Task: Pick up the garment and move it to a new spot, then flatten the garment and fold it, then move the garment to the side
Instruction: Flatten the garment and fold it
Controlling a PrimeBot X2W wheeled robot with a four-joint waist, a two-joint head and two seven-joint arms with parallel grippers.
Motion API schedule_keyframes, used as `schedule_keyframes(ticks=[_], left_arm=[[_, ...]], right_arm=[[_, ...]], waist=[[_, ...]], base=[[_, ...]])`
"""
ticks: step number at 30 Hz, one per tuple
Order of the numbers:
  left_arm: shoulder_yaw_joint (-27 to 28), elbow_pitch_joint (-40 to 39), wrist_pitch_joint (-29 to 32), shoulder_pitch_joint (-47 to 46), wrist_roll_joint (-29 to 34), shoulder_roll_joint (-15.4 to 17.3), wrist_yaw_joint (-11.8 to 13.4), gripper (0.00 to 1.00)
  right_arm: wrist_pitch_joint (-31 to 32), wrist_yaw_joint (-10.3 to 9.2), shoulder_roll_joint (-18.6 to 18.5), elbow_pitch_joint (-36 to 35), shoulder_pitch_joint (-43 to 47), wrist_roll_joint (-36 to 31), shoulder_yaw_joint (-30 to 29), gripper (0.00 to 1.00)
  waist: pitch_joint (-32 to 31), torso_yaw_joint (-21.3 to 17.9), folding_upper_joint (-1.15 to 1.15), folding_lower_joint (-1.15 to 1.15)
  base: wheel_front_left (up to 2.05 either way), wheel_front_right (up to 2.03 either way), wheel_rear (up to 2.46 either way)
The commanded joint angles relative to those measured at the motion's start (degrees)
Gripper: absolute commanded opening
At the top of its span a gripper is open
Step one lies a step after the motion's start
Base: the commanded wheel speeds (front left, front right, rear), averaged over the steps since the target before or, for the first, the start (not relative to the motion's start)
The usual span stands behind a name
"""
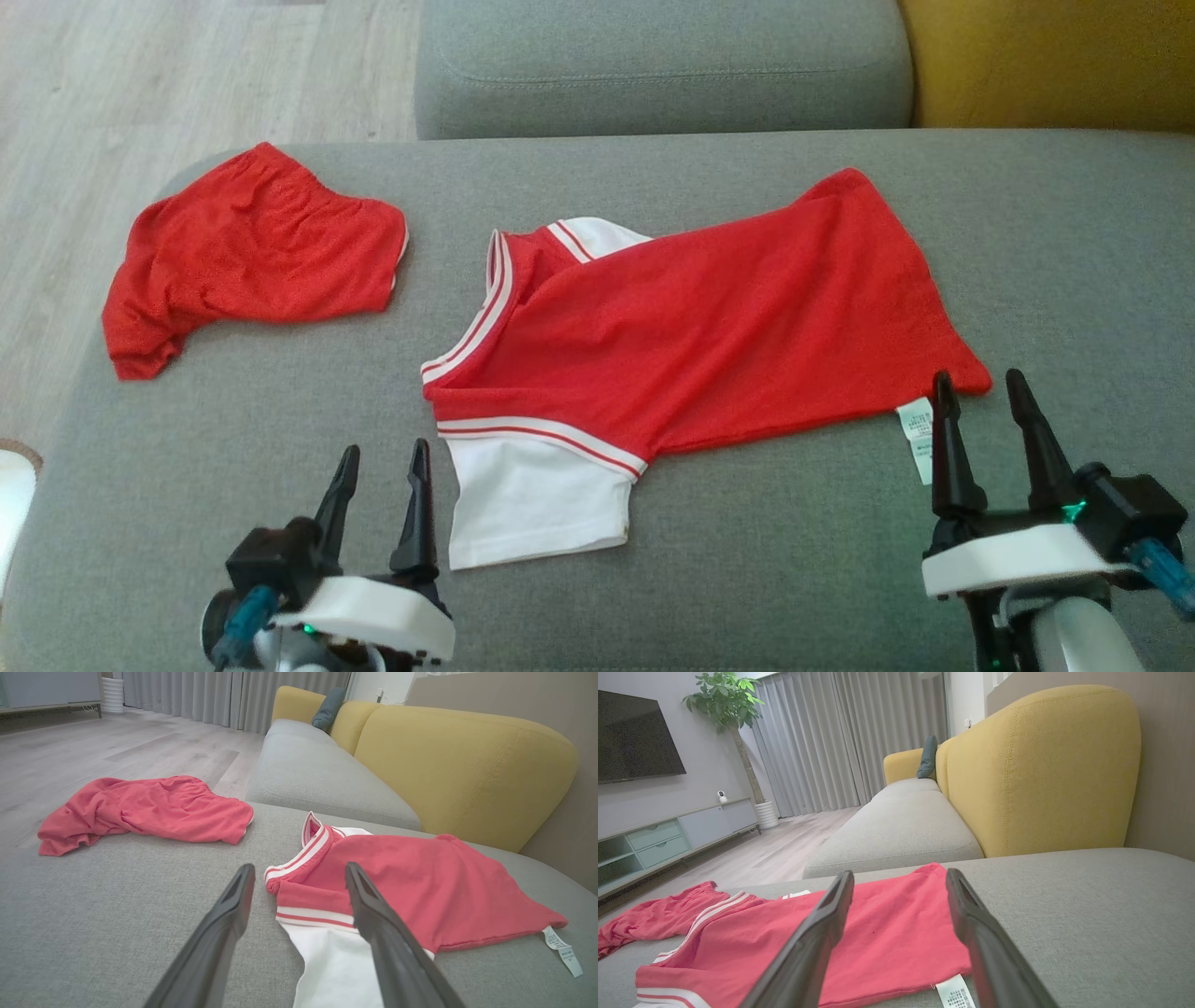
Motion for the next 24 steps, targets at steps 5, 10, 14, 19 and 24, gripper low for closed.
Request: schedule_keyframes(ticks=[5,10,14,19,24], left_arm=[[1.31,-1.18,-0.35,-1.77,-0.07,0.16,0.15,1.00],[1.37,-1.09,-0.35,-1.87,0.06,0.16,0.12,1.00],[1.40,-1.03,-0.35,-1.94,0.16,0.16,0.05,1.00],[1.27,-1.07,-0.35,-1.81,0.19,0.16,-0.02,1.00],[0.14,1.22,-0.19,-1.64,-0.44,0.16,-0.37,1.00]], right_arm=[[-0.77,0.37,-0.28,-1.76,-0.92,-0.36,1.89,1.00],[-0.78,0.37,-0.27,-1.32,-0.96,-0.27,2.16,1.00],[-0.78,0.37,-0.27,-1.06,-1.04,-0.22,2.32,1.00],[-0.78,0.37,-0.27,-0.80,-0.98,-0.11,2.43,1.00],[-0.78,0.37,-0.27,-0.45,-1.12,0.03,2.65,1.00]], waist=[[-0.12,0.54,0.00,0.01],[-0.16,0.92,0.00,0.01],[-0.14,1.08,0.00,0.01],[0.06,1.22,0.00,0.01],[1.08,1.28,0.00,0.01]], base=[[0.00,0.00,0.00],[0.00,0.00,0.00],[0.00,0.00,0.00],[0.00,0.00,0.00],[0.00,0.00,0.00]])
